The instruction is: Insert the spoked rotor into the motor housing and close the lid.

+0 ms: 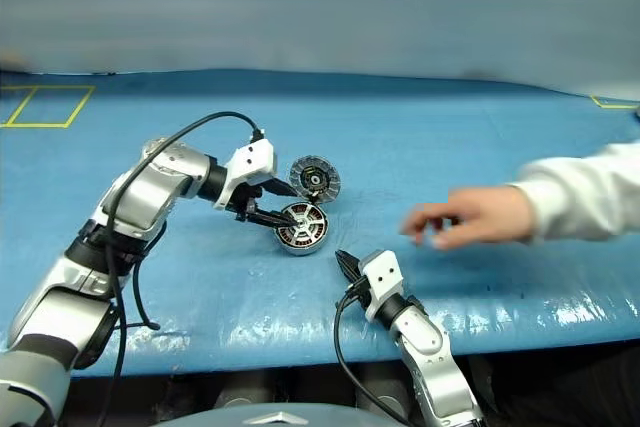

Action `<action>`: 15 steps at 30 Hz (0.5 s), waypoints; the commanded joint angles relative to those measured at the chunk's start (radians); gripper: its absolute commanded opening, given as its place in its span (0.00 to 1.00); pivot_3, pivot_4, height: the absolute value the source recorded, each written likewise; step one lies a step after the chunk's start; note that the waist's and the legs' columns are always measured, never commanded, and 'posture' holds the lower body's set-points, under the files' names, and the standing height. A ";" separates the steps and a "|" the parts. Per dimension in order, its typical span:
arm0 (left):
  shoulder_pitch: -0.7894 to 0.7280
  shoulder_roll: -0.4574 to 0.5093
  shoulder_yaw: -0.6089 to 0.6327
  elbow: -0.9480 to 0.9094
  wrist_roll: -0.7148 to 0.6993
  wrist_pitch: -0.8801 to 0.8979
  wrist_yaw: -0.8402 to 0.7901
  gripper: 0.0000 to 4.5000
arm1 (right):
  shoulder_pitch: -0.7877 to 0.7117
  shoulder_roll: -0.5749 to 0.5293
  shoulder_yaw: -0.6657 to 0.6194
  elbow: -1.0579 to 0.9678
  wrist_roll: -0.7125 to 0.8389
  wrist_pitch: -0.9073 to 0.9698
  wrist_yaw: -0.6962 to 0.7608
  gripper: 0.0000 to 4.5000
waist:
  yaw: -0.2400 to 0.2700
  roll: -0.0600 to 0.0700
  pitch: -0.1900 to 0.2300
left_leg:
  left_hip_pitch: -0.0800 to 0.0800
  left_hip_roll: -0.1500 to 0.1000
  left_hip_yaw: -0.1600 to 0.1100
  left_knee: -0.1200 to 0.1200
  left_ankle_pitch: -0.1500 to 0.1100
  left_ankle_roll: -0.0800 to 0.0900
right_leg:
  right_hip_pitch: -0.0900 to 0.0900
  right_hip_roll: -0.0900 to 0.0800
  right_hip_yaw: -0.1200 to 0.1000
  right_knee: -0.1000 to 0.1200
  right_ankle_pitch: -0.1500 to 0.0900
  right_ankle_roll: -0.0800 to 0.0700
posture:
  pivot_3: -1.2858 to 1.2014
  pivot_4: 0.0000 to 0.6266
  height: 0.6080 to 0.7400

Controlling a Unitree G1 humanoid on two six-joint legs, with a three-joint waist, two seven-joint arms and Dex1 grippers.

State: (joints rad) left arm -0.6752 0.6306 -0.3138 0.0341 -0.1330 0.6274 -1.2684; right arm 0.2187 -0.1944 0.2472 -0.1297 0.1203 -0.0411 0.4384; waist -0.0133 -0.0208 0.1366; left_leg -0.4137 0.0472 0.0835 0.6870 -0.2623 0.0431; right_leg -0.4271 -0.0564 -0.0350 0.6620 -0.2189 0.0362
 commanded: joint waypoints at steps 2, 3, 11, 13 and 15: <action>0.091 0.033 0.119 -0.120 -0.067 0.062 0.074 0.31 | -0.005 0.001 -0.003 -0.030 0.007 -0.004 0.006 0.00 | 0.003 0.000 0.000 | 0.000 0.001 0.000 0.000 0.000 0.000 | 0.000 -0.001 0.000 0.000 0.000 0.000 | 0.52 0.24 1.00; 0.122 0.037 0.143 -0.143 -0.080 0.073 0.095 0.24 | -0.004 0.000 -0.002 -0.031 0.007 -0.003 0.008 0.00 | 0.004 0.000 0.000 | 0.000 0.003 0.000 0.000 0.000 0.000 | 0.000 -0.001 0.000 0.000 0.000 0.000 | 0.52 0.24 1.00; 0.439 -0.067 0.298 -0.312 -0.149 -0.058 0.304 0.00 | -0.004 -0.003 0.001 -0.035 0.011 0.008 0.015 0.00 | 0.003 0.000 0.000 | 0.000 0.002 0.000 0.000 0.000 0.000 | 0.001 -0.003 0.000 0.000 0.000 -0.001 | 0.52 0.24 1.00; 0.504 -0.105 0.321 -0.337 -0.168 -0.081 0.345 0.00 | -0.001 -0.002 0.000 -0.037 0.011 0.008 0.013 0.00 | 0.006 0.000 0.000 | 0.000 0.002 0.000 0.000 0.000 0.000 | 0.001 -0.004 -0.001 0.000 0.001 -0.002 | 0.52 0.24 1.00; 0.586 -0.148 0.332 -0.358 -0.166 -0.165 0.384 0.00 | 0.002 -0.002 0.000 -0.040 0.011 0.009 0.012 0.00 | 0.005 0.000 0.000 | 0.001 0.002 0.000 0.000 0.000 0.000 | 0.001 -0.004 -0.001 0.000 0.002 -0.004 | 0.52 0.24 1.00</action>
State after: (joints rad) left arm -0.1107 0.5013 -0.0158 -0.2717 -0.2854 0.5345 -0.9141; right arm 0.2198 -0.1966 0.2555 -0.1317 0.1238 -0.0214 0.4506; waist -0.0084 -0.0204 0.1368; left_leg -0.4126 0.0495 0.0834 0.6875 -0.2623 0.0431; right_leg -0.4257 -0.0604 -0.0361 0.6619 -0.2164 0.0321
